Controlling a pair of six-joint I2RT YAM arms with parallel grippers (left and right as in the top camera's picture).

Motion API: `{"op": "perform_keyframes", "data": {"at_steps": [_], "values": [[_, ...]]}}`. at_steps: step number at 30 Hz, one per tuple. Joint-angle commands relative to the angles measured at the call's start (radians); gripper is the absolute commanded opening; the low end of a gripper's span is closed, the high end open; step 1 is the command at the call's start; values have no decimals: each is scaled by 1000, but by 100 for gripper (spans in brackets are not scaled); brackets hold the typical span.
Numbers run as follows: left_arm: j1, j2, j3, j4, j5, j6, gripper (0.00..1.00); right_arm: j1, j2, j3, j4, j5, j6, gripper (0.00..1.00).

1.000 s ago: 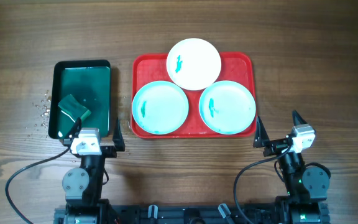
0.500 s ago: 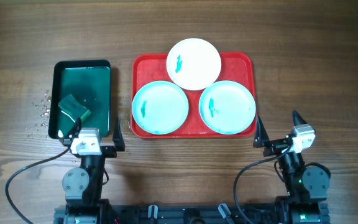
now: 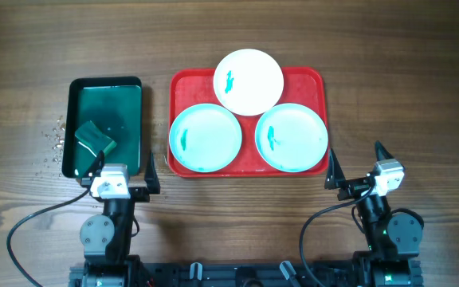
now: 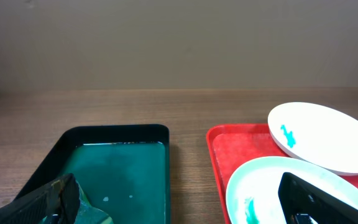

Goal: Clean dirty plates on tray and stack at the side
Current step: 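Move the left gripper down to the sponge in the black water tray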

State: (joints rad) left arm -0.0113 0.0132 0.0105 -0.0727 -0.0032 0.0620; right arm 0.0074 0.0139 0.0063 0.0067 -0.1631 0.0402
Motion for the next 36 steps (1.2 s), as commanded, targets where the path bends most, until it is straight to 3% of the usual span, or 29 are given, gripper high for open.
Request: {"op": "perform_keyframes", "data": {"at_steps": [1, 8, 9, 12, 14, 15, 20, 22, 24, 28, 30, 33, 36], "values": [[-4, -5, -5, 0, -10, -14, 100, -5, 3, -1, 3, 8, 13, 100], [-4, -5, -5, 1, 45, -29, 100, -5, 3, -1, 3, 8, 13, 100], [-4, -5, -5, 7, 127, -61, 100, -5, 3, -1, 3, 8, 13, 100], [-5, -5, -5, 60, 629, -316, 100, -5, 3, -1, 3, 8, 13, 100], [-5, -5, -5, 196, 941, -451, 100, -5, 3, -1, 3, 8, 13, 100], [-5, -5, -5, 249, 994, -470, 100, -5, 3, -1, 3, 8, 13, 100], [-5, -5, -5, 628, 1025, -595, 100, -5, 3, -1, 3, 8, 13, 100], [-4, -5, 0, 777, 956, -631, 100, -5, 3, -1, 3, 8, 13, 100], [-3, -5, 30, 797, 842, -646, 100, -5, 3, -1, 3, 8, 13, 100], [-3, 39, 167, 620, 723, -482, 100, -5, 3, -1, 3, 8, 13, 100], [-3, 124, 316, 371, 634, -340, 100, -5, 3, -1, 3, 8, 13, 100], [-4, 409, 657, -141, 254, -300, 100, -5, 3, -1, 3, 8, 13, 100], [-4, 645, 881, -373, 200, -274, 100, -5, 3, -1, 3, 8, 13, 100]]}}
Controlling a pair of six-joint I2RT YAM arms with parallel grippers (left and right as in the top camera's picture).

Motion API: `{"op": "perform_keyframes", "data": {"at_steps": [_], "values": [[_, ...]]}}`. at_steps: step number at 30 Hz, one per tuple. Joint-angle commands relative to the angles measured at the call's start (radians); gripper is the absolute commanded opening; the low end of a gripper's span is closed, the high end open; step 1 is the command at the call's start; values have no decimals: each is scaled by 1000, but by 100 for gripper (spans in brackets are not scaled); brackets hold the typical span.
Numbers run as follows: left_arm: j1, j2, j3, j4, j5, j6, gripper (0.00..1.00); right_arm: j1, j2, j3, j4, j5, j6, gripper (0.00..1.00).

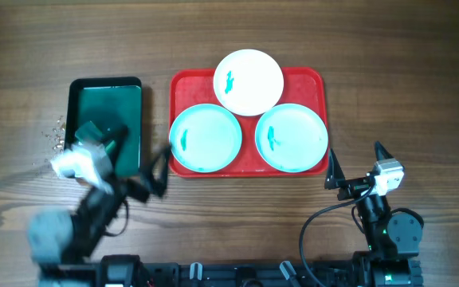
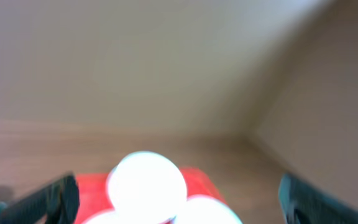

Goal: Clean dirty plates on tray and stack at the side
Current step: 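Move the left gripper down to the sponge in the black water tray, then grasp the green-and-yellow sponge with the left gripper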

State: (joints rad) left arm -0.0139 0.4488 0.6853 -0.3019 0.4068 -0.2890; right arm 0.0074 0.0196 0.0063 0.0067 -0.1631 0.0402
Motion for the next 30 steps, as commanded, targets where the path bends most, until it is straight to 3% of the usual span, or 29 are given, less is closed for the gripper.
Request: {"op": "perform_keyframes", "data": {"at_steps": [1, 4, 10, 17, 19, 22, 30], "values": [[-1, 266, 247, -179, -208, 72, 100, -5, -3, -1, 3, 8, 13, 100], [-1, 426, 296, -222, -278, 66, 100, -5, -3, -1, 3, 8, 13, 100], [123, 802, 505, -505, -468, -141, 100, -5, -3, -1, 3, 8, 13, 100], [228, 1054, 526, -523, -409, -146, 100, -5, -3, -1, 3, 8, 13, 100], [260, 1151, 526, -530, -501, -306, 100, -5, -3, -1, 3, 8, 13, 100], [289, 1220, 526, -510, -508, -369, 100, -5, -3, -1, 3, 8, 13, 100], [307, 1384, 525, -499, -509, -371, 100, -5, -3, -1, 3, 8, 13, 100]]}}
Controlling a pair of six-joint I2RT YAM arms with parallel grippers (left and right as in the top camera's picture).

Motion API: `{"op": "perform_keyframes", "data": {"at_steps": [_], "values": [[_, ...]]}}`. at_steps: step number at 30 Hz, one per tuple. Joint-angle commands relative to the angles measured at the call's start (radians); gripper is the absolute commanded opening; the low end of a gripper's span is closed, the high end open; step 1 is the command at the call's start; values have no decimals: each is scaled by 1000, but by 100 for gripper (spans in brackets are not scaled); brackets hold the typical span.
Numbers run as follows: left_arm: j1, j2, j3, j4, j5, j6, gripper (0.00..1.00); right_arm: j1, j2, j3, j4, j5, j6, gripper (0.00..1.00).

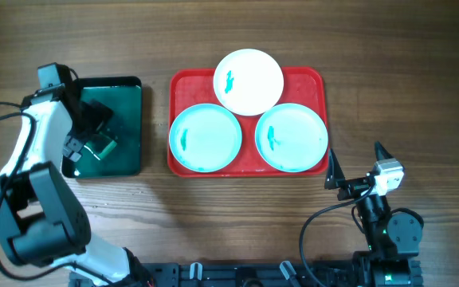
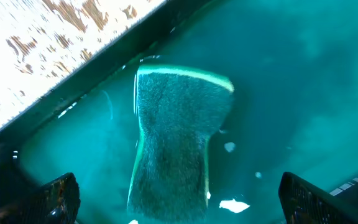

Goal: Clean dirty plates on tray and stack at the side
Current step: 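Grasp the green-and-yellow sponge with the left gripper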

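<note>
On the red tray (image 1: 323,80) lie three plates, each with a green smear: a white plate (image 1: 249,81) at the back, a teal plate (image 1: 205,137) front left and a teal plate (image 1: 292,137) front right. A dark green sponge (image 2: 176,143) lies in the green water of the black basin (image 1: 126,119). My left gripper (image 1: 86,135) points down over the sponge, open, with its fingers (image 2: 48,199) on either side and apart from it. My right gripper (image 1: 354,157) rests open near the table's front edge, holding nothing.
The basin stands left of the tray with a narrow strip of wooden table (image 1: 156,119) between them. Cables trail from the left arm across the left side.
The left arm was blurred near the basin's front with its camera facing the plates. Now it reaches over the basin, gripper down and open above the sponge. The right arm has not moved.
Both arms rested at the table's front edge, grippers open, the left one looking at the basin and tray. Then the left arm had swung up and to the left. Now its open gripper hangs over the sponge in the basin. Plates are unchanged.
</note>
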State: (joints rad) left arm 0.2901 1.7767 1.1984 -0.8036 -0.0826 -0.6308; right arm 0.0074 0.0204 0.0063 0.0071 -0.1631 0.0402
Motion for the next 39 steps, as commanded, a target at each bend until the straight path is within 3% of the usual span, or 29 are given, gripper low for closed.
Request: {"op": "perform_keyframes", "data": {"at_steps": [1, 4, 7, 10, 13, 14, 17, 18, 19, 20, 21, 31, 33, 35, 38, 39], "values": [[3, 74, 12, 1, -19, -29, 100, -5, -3, -1, 3, 8, 13, 100], [3, 108, 12, -14, -11, -29, 91, -5, -3, -1, 3, 8, 13, 100], [3, 132, 11, -19, -12, -29, 88, -5, -3, -1, 3, 8, 13, 100], [3, 142, 11, -20, -12, -29, 53, -5, -3, -1, 3, 8, 13, 100], [3, 142, 11, -19, -12, -29, 8, -5, -3, -1, 3, 8, 13, 100], [3, 142, 11, -19, -12, -29, 4, -5, -3, -1, 3, 8, 13, 100], [3, 142, 11, -12, -12, -29, 4, -5, -3, -1, 3, 8, 13, 100], [3, 142, 11, -5, -13, -29, 15, -5, -3, -1, 3, 8, 13, 100], [3, 142, 11, 6, -13, -29, 42, -5, -3, -1, 3, 8, 13, 100], [3, 142, 11, 22, -12, -29, 93, -5, -3, -1, 3, 8, 13, 100], [3, 142, 11, 36, -13, -29, 100, -5, -3, -1, 3, 8, 13, 100], [3, 145, 11, 148, -21, -28, 98, -5, -3, -1, 3, 8, 12, 100], [3, 155, 11, 155, -21, -28, 76, -5, -3, -1, 3, 8, 13, 100], [3, 180, 11, 158, -21, -27, 45, -5, -3, -1, 3, 8, 13, 100], [3, 222, 11, 157, -21, -27, 11, -5, -3, -1, 3, 8, 13, 100], [3, 232, 11, 156, -21, -27, 5, -5, -3, -1, 3, 8, 13, 100]]}}
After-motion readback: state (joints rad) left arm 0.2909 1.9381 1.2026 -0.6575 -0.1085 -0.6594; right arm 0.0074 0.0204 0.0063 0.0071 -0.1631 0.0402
